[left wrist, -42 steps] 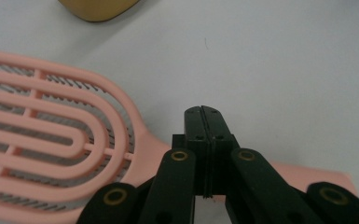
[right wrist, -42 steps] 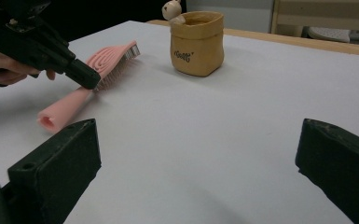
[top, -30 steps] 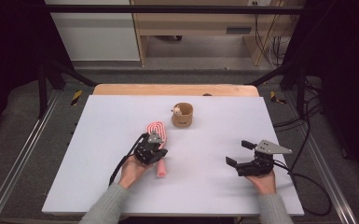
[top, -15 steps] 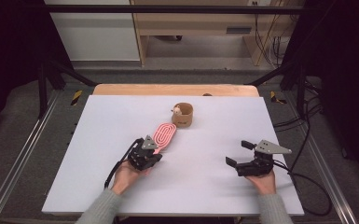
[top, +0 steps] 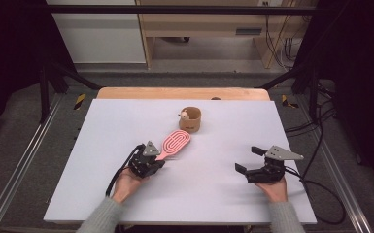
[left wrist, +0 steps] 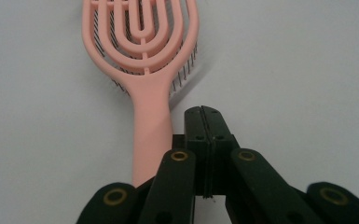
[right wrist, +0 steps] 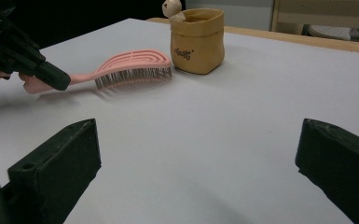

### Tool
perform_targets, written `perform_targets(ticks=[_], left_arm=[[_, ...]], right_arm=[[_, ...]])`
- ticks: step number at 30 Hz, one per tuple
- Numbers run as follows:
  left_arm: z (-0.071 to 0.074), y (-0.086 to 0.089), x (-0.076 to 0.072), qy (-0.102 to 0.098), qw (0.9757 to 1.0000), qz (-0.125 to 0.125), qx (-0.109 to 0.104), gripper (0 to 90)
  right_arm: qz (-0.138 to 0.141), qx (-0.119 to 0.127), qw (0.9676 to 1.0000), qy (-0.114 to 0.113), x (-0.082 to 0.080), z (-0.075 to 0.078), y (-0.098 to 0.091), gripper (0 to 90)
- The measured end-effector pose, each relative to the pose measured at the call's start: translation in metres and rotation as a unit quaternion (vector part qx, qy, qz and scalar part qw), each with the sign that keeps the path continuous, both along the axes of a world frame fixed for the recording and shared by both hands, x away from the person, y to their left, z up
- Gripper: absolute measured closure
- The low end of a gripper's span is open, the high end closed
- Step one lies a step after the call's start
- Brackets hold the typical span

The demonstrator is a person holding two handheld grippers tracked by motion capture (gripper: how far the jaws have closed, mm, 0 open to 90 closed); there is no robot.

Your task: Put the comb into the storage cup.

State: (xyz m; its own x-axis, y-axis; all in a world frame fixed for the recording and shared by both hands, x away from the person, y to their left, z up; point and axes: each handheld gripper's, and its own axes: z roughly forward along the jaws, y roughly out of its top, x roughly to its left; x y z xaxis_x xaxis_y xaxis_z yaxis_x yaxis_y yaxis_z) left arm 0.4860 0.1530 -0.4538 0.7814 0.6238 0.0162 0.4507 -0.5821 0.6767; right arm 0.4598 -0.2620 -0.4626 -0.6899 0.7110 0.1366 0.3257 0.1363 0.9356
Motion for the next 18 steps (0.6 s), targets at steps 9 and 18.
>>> perform_targets(ticks=[9, 18], left_arm=[[0.016, 0.008, -0.006, -0.026, 0.9991, 0.013, -0.033, 87.9], [0.025, 0.019, -0.006, -0.037, 0.9963, 0.052, -0.058, 50.3]], right_arm=[[0.000, 0.000, 1.0000, -0.001, 0.000, 0.000, 0.000, 0.5], [0.001, 0.001, 1.0000, -0.001, 0.000, 0.000, 0.000, 0.5]])
